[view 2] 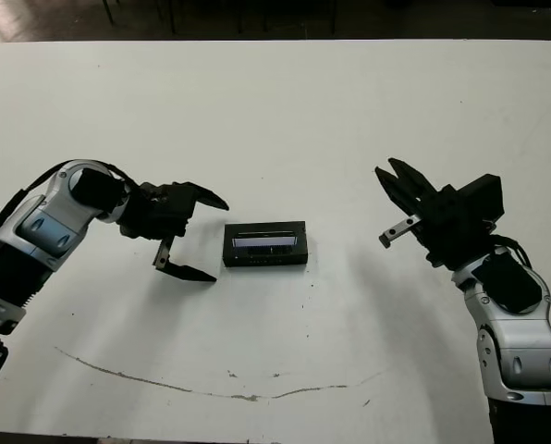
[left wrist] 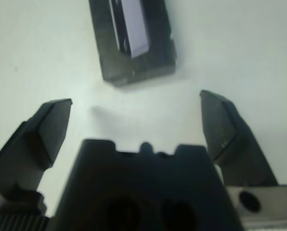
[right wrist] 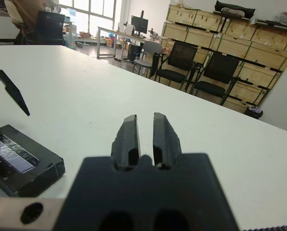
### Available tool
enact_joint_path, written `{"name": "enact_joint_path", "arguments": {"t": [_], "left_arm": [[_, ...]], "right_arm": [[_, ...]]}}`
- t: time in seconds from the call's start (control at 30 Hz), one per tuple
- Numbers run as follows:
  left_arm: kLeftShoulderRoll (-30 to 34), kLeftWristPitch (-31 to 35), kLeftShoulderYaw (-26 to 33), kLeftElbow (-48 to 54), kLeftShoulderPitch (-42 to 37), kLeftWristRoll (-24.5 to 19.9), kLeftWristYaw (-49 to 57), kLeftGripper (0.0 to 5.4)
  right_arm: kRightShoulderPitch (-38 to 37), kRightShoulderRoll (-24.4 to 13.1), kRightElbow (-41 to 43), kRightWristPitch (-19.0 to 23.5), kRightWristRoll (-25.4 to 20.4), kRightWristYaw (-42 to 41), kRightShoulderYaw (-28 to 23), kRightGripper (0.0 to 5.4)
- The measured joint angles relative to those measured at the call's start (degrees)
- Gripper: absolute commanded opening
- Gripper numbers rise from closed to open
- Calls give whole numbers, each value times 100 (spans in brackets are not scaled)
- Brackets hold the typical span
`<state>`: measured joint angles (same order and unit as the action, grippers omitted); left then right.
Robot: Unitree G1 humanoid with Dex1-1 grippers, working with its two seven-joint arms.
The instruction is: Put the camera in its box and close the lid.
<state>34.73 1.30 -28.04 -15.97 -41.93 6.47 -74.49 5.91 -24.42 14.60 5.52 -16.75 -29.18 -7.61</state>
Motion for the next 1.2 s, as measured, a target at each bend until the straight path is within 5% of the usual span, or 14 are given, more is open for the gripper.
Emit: {"name": "enact_joint_path", "arguments": {"t": [0.17, 0.43, 0.73, 0.83, 1.03, 1.2], "left_arm": [[471, 613, 256, 585, 295, 182, 208, 477], [462, 1037, 1571, 795, 1053, -570, 1144, 287], [-1633, 1813, 2418, 3070, 2383, -1051, 4340, 73], [-2463, 2222, 2304, 3513, 2695, -1093, 5219, 3], [-3142, 3270, 1685, 3807, 2774, -1376, 5622, 1], [-3405, 3415, 912, 3578, 2752, -1169, 5882, 1]], "right_arm": [[-12, 2, -11, -1, -6, 0, 13, 0], [8, 165, -183, -72, -4, -2, 80, 0], [25, 319, -263, -209, -9, 27, 130, 0], [26, 325, -256, -208, -3, 47, 137, 0], [6, 357, -187, -205, 1, 142, 151, 0], [-7, 395, -187, -209, -3, 164, 162, 0]]}}
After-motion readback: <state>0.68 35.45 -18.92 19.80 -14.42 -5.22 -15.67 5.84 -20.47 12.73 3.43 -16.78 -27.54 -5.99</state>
